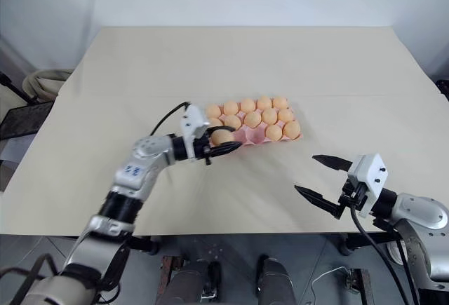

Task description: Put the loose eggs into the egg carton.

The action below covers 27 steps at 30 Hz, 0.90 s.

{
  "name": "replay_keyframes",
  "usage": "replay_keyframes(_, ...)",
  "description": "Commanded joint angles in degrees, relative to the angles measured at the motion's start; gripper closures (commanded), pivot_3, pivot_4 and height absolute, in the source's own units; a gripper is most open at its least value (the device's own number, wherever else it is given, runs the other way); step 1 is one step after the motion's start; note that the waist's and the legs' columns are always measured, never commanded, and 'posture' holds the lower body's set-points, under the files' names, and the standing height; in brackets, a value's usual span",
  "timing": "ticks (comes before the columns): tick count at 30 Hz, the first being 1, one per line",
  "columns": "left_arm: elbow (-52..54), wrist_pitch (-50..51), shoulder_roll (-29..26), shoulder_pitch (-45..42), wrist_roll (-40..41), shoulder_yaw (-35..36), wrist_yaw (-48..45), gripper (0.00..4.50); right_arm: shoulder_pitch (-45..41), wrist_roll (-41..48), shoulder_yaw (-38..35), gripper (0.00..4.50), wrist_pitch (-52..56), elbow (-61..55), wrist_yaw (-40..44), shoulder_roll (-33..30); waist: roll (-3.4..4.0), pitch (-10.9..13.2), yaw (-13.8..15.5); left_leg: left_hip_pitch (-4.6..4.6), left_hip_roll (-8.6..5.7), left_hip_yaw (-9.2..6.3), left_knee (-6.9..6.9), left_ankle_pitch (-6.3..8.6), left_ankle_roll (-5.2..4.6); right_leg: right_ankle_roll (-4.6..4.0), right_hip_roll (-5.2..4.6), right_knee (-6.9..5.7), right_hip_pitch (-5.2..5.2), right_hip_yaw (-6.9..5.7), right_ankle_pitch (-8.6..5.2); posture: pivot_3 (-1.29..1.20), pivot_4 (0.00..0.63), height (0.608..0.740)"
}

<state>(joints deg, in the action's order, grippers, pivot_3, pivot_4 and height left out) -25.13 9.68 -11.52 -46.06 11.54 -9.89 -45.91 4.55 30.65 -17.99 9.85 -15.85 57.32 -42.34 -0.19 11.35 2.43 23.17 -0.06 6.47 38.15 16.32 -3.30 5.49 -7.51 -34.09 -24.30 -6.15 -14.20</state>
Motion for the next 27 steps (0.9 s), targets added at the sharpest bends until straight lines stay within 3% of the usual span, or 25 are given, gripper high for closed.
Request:
replay_keyframes(1, -10.8, -7.1, 2.8, -6.2, -2.9, 0.7, 2.4, 2.51, 1.2, 0.3, -1.8, 0.00, -1.5, -3.1, -1.2, 0.9, 0.00, 0.0, 0.0, 0.01, 0.00, 0.01, 0.00, 0.07, -0.15, 0.01, -0.01, 0.05, 0.00, 0.00, 0.02, 0.00, 0.150, 0.740)
replay_keyframes(5, -23.1, -12.6, 6.2, -12.2, -4.6, 1.7, 4.1, 2.51, 3.7, 0.3, -2.3, 0.00, -2.4, -5.2, -2.7, 2.4, -0.01, 0.0, 0.2, 0.03, 0.02, 0.06, -0.02, 0.14, -0.24, 0.02, -0.01, 0.15, -0.03, 0.01, 0.03, 0.00, 0.150, 0.740)
replay_keyframes(10, -29.7, -16.4, 8.5, -15.2, -4.4, 3.1, 1.8, 2.51, 5.2, 0.1, -2.2, 0.00, -2.8, -6.8, -4.2, 3.4, -0.05, 0.0, 0.2, 0.06, 0.02, 0.21, -0.02, 0.14, -0.20, 0.07, -0.03, 0.21, -0.09, -0.01, 0.06, 0.00, 0.150, 0.740)
replay_keyframes(16, -33.5, -19.0, 10.4, -17.1, -4.6, 4.8, -0.1, 0.60, 5.9, 0.1, -1.7, 0.00, -2.8, -8.0, -5.4, 4.0, -0.06, 0.0, 0.5, 0.08, -0.01, 0.25, 0.03, 0.37, -0.18, 0.17, -0.08, 0.25, -0.08, 0.01, 0.11, 0.00, 0.150, 0.740)
replay_keyframes(18, -32.7, -19.7, 9.7, -16.4, -4.9, 4.9, -0.8, 0.18, 5.7, 0.1, -1.5, 0.00, -2.7, -8.0, -5.5, 4.0, -0.06, 0.0, 0.5, 0.08, -0.01, 0.26, 0.03, 0.38, -0.15, 0.18, -0.07, 0.25, -0.08, 0.01, 0.12, 0.00, 0.150, 0.740)
replay_keyframes(27, -20.8, -20.6, -1.0, -8.4, -4.2, 7.1, -5.4, 0.02, 1.6, -0.2, 1.8, 0.00, -2.3, -5.7, -5.0, 3.8, -0.06, 0.0, -1.1, 0.03, 0.03, 0.29, 0.02, 0.22, -0.27, 0.17, -0.06, 0.16, -0.09, 0.06, 0.12, 0.00, 0.150, 0.740)
